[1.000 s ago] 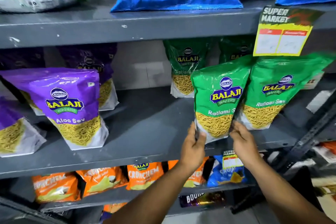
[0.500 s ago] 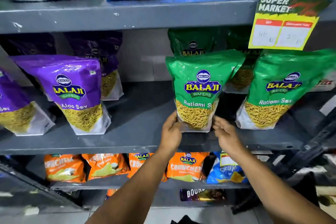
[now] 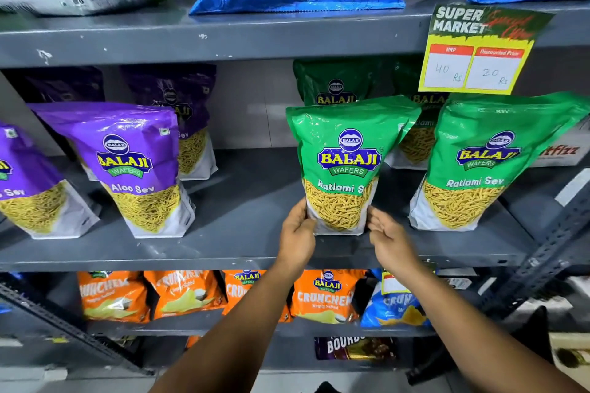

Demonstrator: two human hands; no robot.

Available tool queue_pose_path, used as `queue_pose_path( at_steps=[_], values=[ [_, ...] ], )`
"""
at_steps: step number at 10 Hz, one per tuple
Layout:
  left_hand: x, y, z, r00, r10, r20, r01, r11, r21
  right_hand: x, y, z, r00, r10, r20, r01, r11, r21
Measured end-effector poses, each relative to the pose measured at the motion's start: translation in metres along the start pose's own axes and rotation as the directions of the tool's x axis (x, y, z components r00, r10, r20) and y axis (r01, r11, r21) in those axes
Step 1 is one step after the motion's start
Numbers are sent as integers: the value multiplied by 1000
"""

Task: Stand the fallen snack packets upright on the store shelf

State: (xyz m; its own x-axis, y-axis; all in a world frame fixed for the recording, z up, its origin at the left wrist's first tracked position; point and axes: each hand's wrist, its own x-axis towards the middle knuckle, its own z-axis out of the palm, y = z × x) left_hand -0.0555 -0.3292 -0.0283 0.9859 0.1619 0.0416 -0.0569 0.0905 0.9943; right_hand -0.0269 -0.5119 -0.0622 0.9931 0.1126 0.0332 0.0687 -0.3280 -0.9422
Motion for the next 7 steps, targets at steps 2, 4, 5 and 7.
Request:
queue_pose_path(
  at_steps=[2,4,5,7],
  values=[
    [-1,-1,-2,1000,-14,-6,14,1000,9,-1,-3,2,1000,0,27,1,1000,-23],
    [0,-1,-7,998,-54,25,52,995,85,-3,-3,3,1000,19,5,-19,999,-40],
    [4,-2,-11,997,-67,25,63,989,134,-1,-2,5,1000,29,3,-29,999,-43],
    [7,10,-9,995,-101,5,97,963,250,4,-2,8,999,40,-32,-41,999,-29]
  ],
)
